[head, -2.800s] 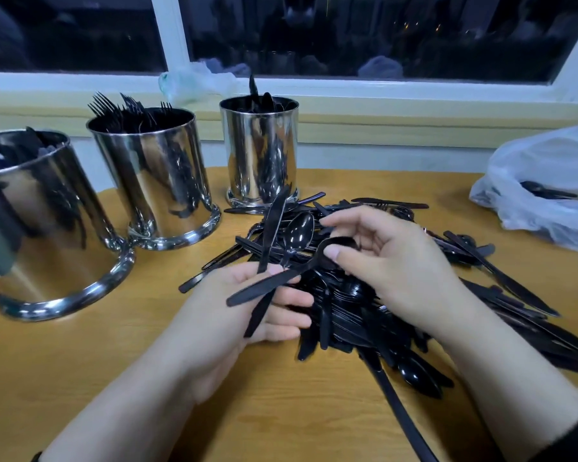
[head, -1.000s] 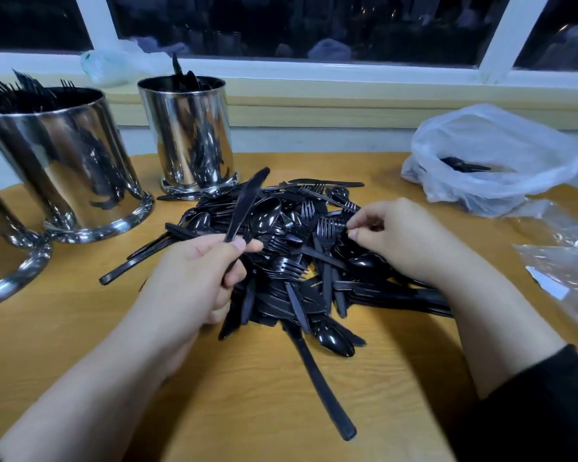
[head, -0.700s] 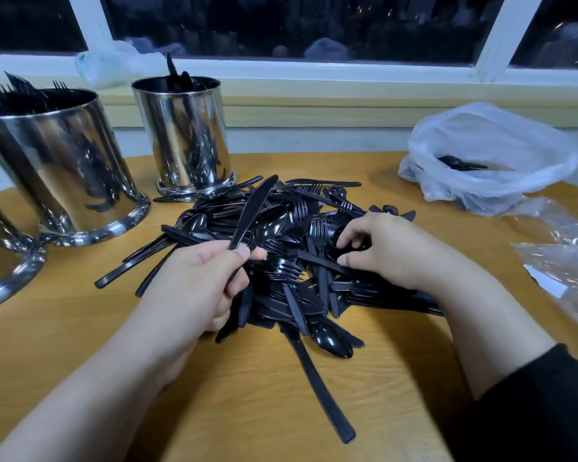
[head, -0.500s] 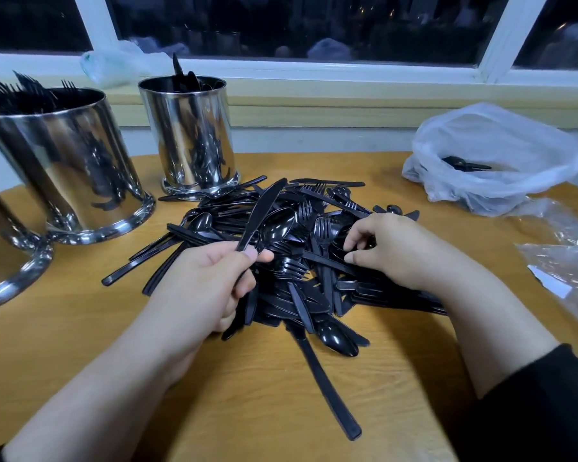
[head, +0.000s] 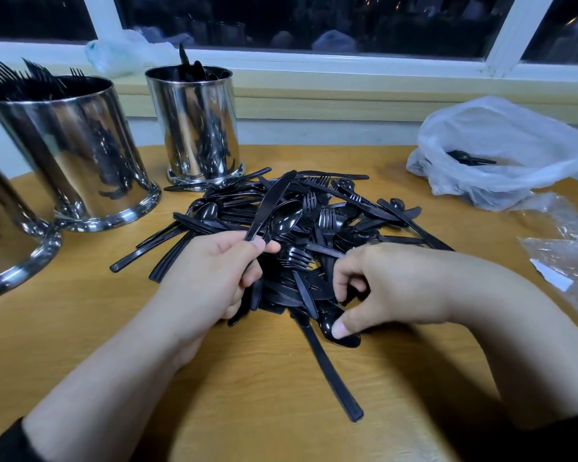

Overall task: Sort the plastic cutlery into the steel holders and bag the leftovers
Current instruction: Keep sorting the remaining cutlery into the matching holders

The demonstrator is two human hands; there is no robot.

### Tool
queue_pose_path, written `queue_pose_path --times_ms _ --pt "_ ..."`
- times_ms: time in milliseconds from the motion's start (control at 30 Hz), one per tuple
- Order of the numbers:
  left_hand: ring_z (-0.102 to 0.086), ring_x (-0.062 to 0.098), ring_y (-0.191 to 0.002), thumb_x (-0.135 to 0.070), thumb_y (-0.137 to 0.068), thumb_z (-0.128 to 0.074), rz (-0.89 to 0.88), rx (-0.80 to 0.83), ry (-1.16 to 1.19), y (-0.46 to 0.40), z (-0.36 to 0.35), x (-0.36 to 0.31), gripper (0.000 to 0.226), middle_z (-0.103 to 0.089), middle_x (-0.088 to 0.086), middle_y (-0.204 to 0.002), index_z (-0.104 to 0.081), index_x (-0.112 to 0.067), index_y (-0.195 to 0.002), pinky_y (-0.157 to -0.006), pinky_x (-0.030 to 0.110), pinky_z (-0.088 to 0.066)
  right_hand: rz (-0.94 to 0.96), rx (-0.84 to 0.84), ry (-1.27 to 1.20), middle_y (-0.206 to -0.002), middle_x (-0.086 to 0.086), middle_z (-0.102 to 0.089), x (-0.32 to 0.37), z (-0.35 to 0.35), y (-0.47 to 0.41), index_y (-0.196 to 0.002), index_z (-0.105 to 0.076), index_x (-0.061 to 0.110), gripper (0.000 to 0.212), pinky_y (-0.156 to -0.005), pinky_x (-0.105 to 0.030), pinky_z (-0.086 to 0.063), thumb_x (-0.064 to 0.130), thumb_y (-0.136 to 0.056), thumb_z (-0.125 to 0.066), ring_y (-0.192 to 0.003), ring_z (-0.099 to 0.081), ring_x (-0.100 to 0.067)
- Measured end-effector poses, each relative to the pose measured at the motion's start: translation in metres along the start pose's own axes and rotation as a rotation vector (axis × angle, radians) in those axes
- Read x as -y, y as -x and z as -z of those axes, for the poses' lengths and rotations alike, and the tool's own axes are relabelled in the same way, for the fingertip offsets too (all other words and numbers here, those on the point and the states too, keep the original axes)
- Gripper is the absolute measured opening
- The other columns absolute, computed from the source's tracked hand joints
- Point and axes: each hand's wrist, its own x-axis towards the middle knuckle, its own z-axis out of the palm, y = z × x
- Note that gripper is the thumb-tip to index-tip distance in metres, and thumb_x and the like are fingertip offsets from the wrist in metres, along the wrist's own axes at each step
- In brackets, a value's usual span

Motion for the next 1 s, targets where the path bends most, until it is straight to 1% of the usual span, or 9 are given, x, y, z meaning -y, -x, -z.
queue_pose_path --times_ms 100,333,467,533,633,733,833,900,1000 --pt "-0.021 0.011 -0.046 -0.027 -0.107 -0.052 0.008 0.009 0.032 0.002 -0.001 -0.002 0.027 -0.043 -0.001 -0.064 -0.078 -0.021 -0.105 -0.044 0.023 -0.017 -0.005 -0.016 0.030 -0.095 0.016 -0.055 0.003 -0.002 0.002 -0.094 -0.061 0.038 0.039 -0.067 -0.028 -0.045 0.068 -0.073 -0.075 -0.082 -0.054 -0.003" --pt "-0.020 0.010 -0.044 -0.024 -0.107 -0.051 -0.002 -0.003 0.047 0.001 -0.001 -0.001 0.027 -0.043 -0.001 -0.062 -0.078 -0.019 -0.103 -0.045 0.023 -0.014 0.031 -0.115 -0.026 -0.092 0.011 -0.062 -0.002 0.001 -0.001 -0.081 -0.062 0.034 0.020 -0.072 -0.032 -0.051 0.050 -0.087 -0.072 -0.078 -0.058 -0.007" --pt "-0.021 0.010 -0.044 -0.025 -0.107 -0.052 -0.007 0.006 0.054 0.000 -0.001 0.000 0.028 -0.043 -0.001 -0.062 -0.078 -0.019 -0.102 -0.044 0.024 -0.015 0.074 -0.220 -0.212 -0.076 0.015 -0.068 -0.013 0.012 0.008 -0.081 -0.070 0.033 0.017 -0.060 -0.021 -0.045 0.048 -0.088 -0.071 -0.064 -0.058 -0.003" --pt "-0.021 0.010 -0.044 -0.025 -0.107 -0.052 -0.016 0.006 0.056 0.001 -0.001 0.000 0.028 -0.043 -0.001 -0.062 -0.078 -0.019 -0.102 -0.044 0.023 -0.015 0.109 -0.299 -0.341 -0.072 0.013 -0.069 -0.019 0.017 0.010 -0.085 -0.072 0.030 0.014 -0.066 -0.026 -0.047 0.043 -0.087 -0.072 -0.063 -0.059 -0.008" --pt "-0.020 0.010 -0.044 -0.026 -0.107 -0.051 -0.027 0.010 0.056 0.001 -0.001 -0.001 0.028 -0.042 0.000 -0.063 -0.078 -0.020 -0.102 -0.045 0.024 -0.015 0.165 -0.415 -0.574 -0.080 0.000 -0.074 -0.022 0.021 0.009 -0.096 -0.071 0.027 0.014 -0.084 -0.041 -0.051 0.033 -0.084 -0.075 -0.077 -0.068 -0.024" --pt "-0.021 0.011 -0.045 -0.026 -0.107 -0.051 -0.026 -0.002 0.069 0.001 -0.001 0.000 0.028 -0.043 -0.001 -0.063 -0.078 -0.020 -0.102 -0.048 0.027 -0.014 0.201 -0.531 -0.672 -0.079 -0.004 -0.072 -0.021 0.020 0.006 -0.089 -0.073 0.022 0.009 -0.077 -0.040 -0.050 0.029 -0.084 -0.076 -0.069 -0.063 -0.018" --pt "-0.022 0.012 -0.047 -0.027 -0.107 -0.051 -0.037 -0.018 0.082 0.002 -0.001 0.000 0.027 -0.043 -0.001 -0.063 -0.078 -0.021 -0.103 -0.051 0.031 -0.014 0.204 -0.557 -0.907 -0.079 -0.009 -0.072 -0.018 0.020 0.004 -0.087 -0.079 0.017 0.014 -0.073 -0.033 -0.052 0.026 -0.077 -0.081 -0.066 -0.060 -0.016" --pt "-0.022 0.012 -0.047 -0.027 -0.107 -0.052 -0.051 -0.032 0.096 0.002 -0.001 -0.001 0.028 -0.043 0.000 -0.064 -0.078 -0.021 -0.101 -0.054 0.036 -0.013 0.252 -0.474 -1.115 -0.077 -0.006 -0.070 -0.017 0.022 0.006 -0.092 -0.080 0.012 0.025 -0.069 -0.023 -0.054 0.019 -0.069 -0.078 -0.067 -0.059 -0.015" --pt "-0.022 0.012 -0.048 -0.028 -0.107 -0.051 -0.062 -0.047 0.108 0.002 0.000 -0.001 0.028 -0.043 0.000 -0.064 -0.078 -0.022 -0.100 -0.053 0.036 -0.013 0.303 -0.396 -1.100 -0.078 0.000 -0.068 -0.015 0.026 0.013 -0.106 -0.079 0.016 0.037 -0.068 -0.015 -0.050 0.000 -0.072 -0.073 -0.073 -0.063 -0.012"
